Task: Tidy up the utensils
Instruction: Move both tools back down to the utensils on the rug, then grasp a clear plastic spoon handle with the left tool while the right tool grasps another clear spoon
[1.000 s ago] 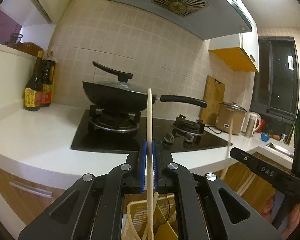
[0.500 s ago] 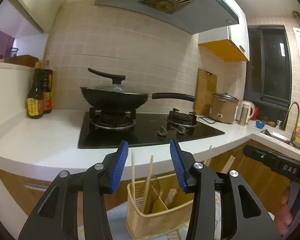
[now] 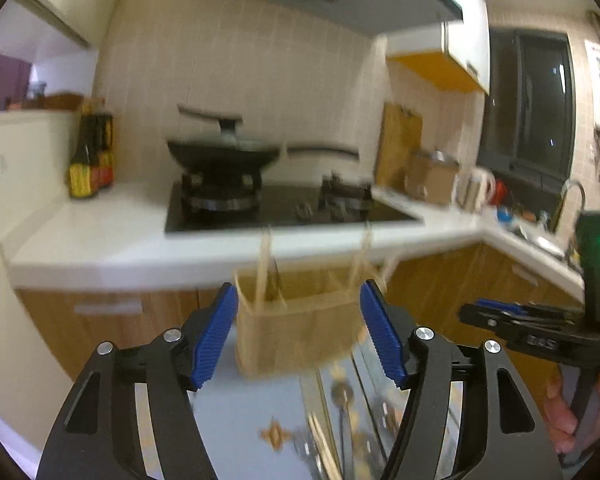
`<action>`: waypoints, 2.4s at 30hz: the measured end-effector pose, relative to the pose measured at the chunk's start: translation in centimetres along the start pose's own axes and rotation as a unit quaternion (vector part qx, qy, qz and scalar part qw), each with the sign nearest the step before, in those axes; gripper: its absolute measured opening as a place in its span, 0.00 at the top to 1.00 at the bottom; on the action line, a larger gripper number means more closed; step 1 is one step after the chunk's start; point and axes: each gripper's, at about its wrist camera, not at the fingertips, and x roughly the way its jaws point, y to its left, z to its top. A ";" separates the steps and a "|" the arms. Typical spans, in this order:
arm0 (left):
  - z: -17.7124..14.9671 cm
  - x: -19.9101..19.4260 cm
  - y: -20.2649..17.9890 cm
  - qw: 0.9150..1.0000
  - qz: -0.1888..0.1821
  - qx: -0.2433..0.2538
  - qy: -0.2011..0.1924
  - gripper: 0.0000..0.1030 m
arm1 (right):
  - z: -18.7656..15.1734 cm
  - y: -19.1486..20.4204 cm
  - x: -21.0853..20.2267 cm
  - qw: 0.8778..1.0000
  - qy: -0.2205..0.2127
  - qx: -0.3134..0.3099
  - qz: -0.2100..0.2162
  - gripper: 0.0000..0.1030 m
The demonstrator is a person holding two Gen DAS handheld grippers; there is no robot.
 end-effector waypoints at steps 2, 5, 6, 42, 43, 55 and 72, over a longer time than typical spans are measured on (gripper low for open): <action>-1.5 0.3 -0.2 0.999 0.005 0.001 0.031 0.40 | -1.4 -0.1 1.4 0.999 0.043 -0.001 0.003 0.68; -4.6 1.2 0.0 0.995 -0.008 -0.016 0.101 0.40 | -4.1 -0.4 3.8 0.994 0.106 0.003 0.019 0.68; -6.1 1.9 0.3 0.990 -0.020 -0.034 0.134 0.40 | -5.4 -0.5 4.7 0.991 0.131 0.008 0.036 0.68; -14.3 9.2 0.8 0.956 0.002 0.004 0.292 0.96 | -10.0 -5.4 9.9 0.977 0.209 0.051 -0.001 0.90; -14.2 9.0 1.2 0.956 0.002 0.000 0.292 0.97 | -10.0 -5.3 10.0 0.976 0.213 0.042 -0.009 0.90; -13.9 8.7 1.8 0.948 0.028 0.051 0.314 0.77 | -9.2 -5.2 11.2 0.967 0.255 0.015 -0.006 0.80; -13.7 10.1 0.5 0.931 0.040 0.089 0.351 0.90 | -8.7 -1.9 11.4 0.964 0.250 -0.080 -0.038 0.90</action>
